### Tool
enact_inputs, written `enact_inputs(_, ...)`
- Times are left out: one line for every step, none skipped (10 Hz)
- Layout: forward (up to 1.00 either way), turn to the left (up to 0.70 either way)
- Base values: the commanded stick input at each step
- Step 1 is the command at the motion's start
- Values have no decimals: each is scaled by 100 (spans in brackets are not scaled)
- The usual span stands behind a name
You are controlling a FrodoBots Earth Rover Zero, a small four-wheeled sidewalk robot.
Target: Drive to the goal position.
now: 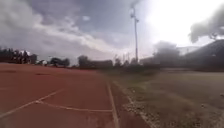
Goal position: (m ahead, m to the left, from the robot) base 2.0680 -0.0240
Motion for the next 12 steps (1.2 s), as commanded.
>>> enact_inputs(70,0)
enact_inputs(70,0)
enact_inputs(70,0)
enact_inputs(70,0)
enact_inputs(70,0)
enact_inputs(70,0)
enact_inputs(70,0)
enact_inputs(70,0)
enact_inputs(70,0)
enact_inputs(70,0)
enact_inputs(70,0)
enact_inputs(70,0)
